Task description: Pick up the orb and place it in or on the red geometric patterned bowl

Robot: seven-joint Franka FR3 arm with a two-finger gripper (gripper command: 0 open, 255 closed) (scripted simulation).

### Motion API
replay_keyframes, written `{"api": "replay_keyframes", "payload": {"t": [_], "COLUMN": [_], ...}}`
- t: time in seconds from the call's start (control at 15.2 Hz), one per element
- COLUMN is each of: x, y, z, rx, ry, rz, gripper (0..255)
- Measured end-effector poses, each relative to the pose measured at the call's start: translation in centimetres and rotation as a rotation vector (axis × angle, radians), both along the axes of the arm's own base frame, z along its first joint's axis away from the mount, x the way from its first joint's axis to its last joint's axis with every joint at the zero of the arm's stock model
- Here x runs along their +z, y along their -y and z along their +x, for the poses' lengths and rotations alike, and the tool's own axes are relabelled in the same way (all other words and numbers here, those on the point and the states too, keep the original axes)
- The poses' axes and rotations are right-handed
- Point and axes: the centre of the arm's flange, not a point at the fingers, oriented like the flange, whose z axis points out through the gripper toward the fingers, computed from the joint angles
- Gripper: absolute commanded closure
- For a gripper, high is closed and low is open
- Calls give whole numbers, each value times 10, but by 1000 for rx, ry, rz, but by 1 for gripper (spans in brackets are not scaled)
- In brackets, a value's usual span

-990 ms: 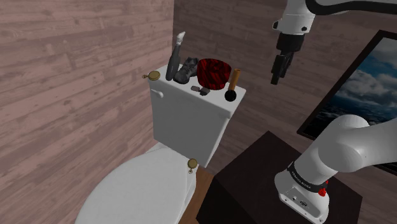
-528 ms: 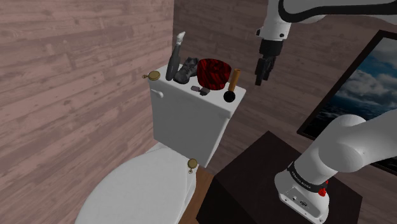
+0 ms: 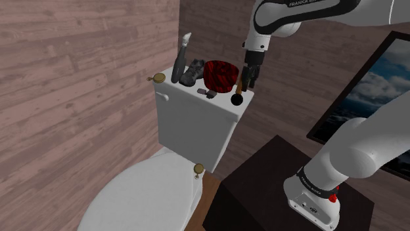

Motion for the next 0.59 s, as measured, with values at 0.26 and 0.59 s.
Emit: {"api": "replay_keyframes", "payload": {"t": [0.26, 0.59], "x": [-27, -53], "y": [-1, -5], "z": [30, 27], "rx": [8, 9], "ry": [-14, -15], "rz": [37, 41], "gripper": [0, 0]}}
